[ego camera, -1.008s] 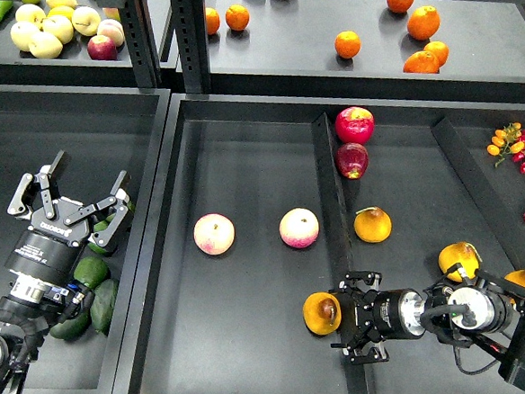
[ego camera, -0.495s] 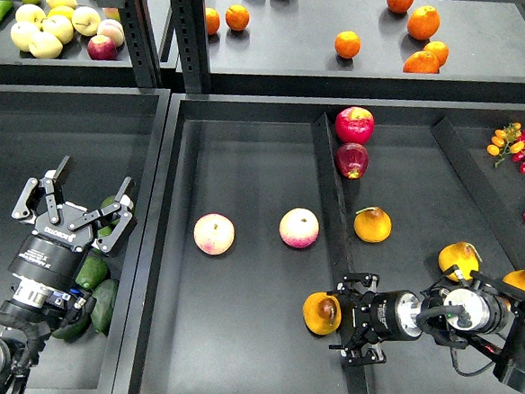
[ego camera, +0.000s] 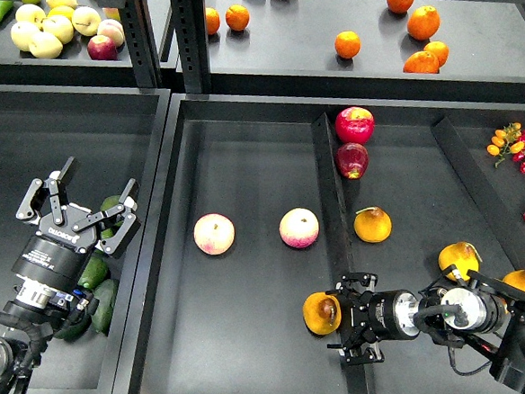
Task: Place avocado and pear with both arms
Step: 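Close the right gripper on the halved pear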
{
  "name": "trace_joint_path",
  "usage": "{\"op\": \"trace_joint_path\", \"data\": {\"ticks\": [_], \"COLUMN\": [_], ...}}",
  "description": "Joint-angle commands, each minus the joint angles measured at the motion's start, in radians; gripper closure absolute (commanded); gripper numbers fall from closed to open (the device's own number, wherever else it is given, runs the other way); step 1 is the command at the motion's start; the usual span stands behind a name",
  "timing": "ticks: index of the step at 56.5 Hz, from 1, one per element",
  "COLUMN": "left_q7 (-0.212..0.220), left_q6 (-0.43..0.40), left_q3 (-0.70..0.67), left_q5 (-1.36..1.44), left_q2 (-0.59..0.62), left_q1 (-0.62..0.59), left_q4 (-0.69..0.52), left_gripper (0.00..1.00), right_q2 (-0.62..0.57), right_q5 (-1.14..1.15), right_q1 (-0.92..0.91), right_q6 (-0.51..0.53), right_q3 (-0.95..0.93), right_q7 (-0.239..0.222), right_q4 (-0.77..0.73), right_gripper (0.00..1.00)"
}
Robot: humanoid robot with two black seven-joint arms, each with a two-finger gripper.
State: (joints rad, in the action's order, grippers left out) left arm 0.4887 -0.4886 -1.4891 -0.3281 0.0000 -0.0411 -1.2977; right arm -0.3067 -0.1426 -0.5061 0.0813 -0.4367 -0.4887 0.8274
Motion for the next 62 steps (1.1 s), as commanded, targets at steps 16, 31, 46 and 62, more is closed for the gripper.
{"op": "trace_joint_path", "data": {"ticks": [16,31,46,62], "left_q7": [0.0,0.0,0.0,0.0], "left_q6": [0.0,0.0,0.0,0.0], "left_q3": [0.006,0.007,0.009,0.009], "left_q5": [0.001,0.001,0.001,0.001], "left_q2": [0.0,0.0,0.0,0.0], "left_q1": [0.0,0.001,0.001,0.003], "left_q4": [0.0,0.0,0.0,0.0], "left_gripper": [0.01,0.01,0.01,0.01], "right_q2": [0.038,0.054,0.054,0.058], "right_q5": [0.0,0.003,0.02,0.018], "right_q1": [-0.002,-0.009,-0.014,-0.011], "right_q6": [0.0,0.002,0.003,0.011], "right_q3": [-0.01,-0.02,-0.023,-0.036], "right_q7": [0.0,0.0,0.0,0.0], "right_q4": [-0.045,-0.071,-0.076,-0.074], "right_gripper": [0.08,0.34,0.49,0.71]}}
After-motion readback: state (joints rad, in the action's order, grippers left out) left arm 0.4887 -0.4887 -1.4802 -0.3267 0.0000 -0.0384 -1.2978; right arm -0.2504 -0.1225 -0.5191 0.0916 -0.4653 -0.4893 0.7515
